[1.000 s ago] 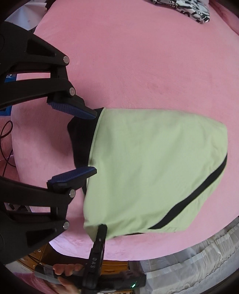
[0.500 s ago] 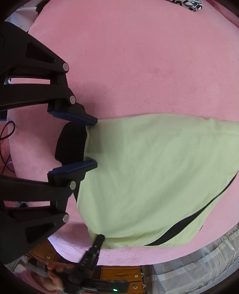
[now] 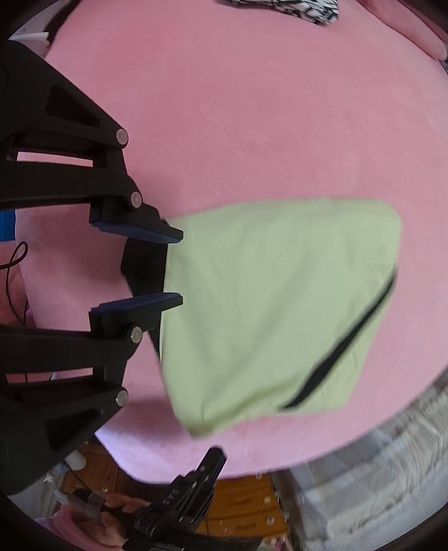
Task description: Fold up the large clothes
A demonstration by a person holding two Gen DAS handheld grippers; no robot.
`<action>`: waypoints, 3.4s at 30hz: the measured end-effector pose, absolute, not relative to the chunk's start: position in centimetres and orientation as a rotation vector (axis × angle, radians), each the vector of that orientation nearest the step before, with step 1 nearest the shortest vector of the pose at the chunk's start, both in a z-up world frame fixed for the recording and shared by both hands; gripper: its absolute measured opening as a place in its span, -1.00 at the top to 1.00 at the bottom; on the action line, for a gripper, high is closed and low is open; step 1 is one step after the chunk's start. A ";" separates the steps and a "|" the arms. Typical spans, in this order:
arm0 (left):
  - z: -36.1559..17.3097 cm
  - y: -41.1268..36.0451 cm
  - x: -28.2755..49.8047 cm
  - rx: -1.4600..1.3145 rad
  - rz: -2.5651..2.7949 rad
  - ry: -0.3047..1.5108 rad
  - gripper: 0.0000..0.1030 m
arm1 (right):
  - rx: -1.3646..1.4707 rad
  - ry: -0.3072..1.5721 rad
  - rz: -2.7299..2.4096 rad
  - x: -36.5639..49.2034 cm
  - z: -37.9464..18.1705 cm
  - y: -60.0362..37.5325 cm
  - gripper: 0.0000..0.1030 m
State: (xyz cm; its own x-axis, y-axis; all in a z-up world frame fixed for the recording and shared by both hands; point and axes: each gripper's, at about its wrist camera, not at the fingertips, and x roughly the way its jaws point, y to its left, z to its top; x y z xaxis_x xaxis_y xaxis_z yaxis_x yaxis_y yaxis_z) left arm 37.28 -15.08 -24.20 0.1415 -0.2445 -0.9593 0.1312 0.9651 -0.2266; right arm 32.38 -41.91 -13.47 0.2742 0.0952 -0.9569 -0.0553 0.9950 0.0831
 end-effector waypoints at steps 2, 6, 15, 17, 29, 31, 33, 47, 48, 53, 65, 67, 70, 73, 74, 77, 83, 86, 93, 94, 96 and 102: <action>-23.6 -15.5 37.4 -0.125 -0.320 1.400 0.89 | 0.042 1.235 0.140 32.1 -12.0 -41.1 0.65; -25.1 -19.8 38.3 -0.159 -0.403 1.444 1.00 | 0.151 1.318 0.363 33.7 -13.1 -38.7 0.63; -30.8 -20.0 43.8 -0.200 -0.318 1.456 1.00 | 0.328 1.395 0.367 39.1 -20.6 -35.9 0.95; -31.4 -19.4 45.5 -0.204 -0.312 1.436 1.00 | 0.387 1.359 0.359 40.9 -22.3 -36.6 0.96; -33.3 -16.0 53.9 -0.289 -0.271 1.263 1.00 | 0.356 1.193 0.309 51.8 -26.0 -42.1 1.00; -33.0 -15.3 54.1 -0.298 -0.277 1.250 1.00 | 0.301 1.160 0.261 52.0 -25.6 -43.3 1.00; -32.8 -14.7 54.3 -0.319 -0.254 1.236 1.00 | 0.332 1.162 0.276 52.3 -25.3 -44.2 1.00; -32.6 -15.8 59.0 -0.356 -0.245 1.286 1.00 | 0.353 1.157 0.387 55.7 -24.7 -38.7 1.00; -33.5 -16.2 59.7 -0.377 -0.224 1.306 1.00 | 0.374 1.160 0.363 56.4 -25.7 -38.7 1.00; -34.2 -15.7 60.7 -0.425 -0.243 1.274 1.00 | 0.503 1.120 0.295 59.0 -27.5 -40.1 1.00; -32.7 -5.7 59.5 -0.479 -0.106 1.254 1.00 | 0.517 1.088 0.080 56.4 -25.0 -48.5 1.00; -31.7 -5.3 58.2 -0.492 -0.122 1.251 1.00 | 0.511 1.097 0.121 55.4 -23.3 -48.7 1.00; -30.3 -6.7 55.3 -0.438 -0.151 1.243 1.00 | 0.475 1.167 0.230 52.2 -21.5 -47.7 1.00; -29.6 -9.3 52.8 -0.432 -0.225 1.277 1.00 | 0.425 1.259 0.340 49.5 -21.7 -45.1 1.00; -29.6 -10.2 52.0 -0.422 -0.238 1.288 1.00 | 0.401 1.280 0.348 48.8 -22.1 -44.1 1.00; -30.4 -12.9 49.2 -0.347 -0.247 1.341 1.00 | 0.292 1.339 0.320 46.7 -23.4 -43.3 1.00; -31.9 -12.3 46.3 -0.364 -0.222 1.365 1.00 | 0.304 1.315 0.196 44.6 -24.1 -47.0 1.00; -31.6 -11.3 45.0 -0.342 -0.193 1.360 1.00 | 0.401 1.293 0.169 44.4 -24.3 -49.8 1.00; -30.3 -11.1 44.5 -0.235 -0.110 1.354 1.00 | 0.479 1.277 -0.035 42.7 -23.8 -55.5 1.00; -30.2 -11.3 44.3 -0.230 -0.098 1.348 1.00 | 0.518 1.284 -0.048 42.1 -23.8 -56.3 1.00; -29.6 -10.9 43.5 -0.233 -0.072 1.337 1.00 | 0.512 1.287 -0.063 41.1 -23.3 -56.9 1.00; -27.8 -10.8 40.8 -0.245 -0.007 1.349 1.00 | 0.413 1.350 -0.070 38.0 -21.4 -52.8 0.96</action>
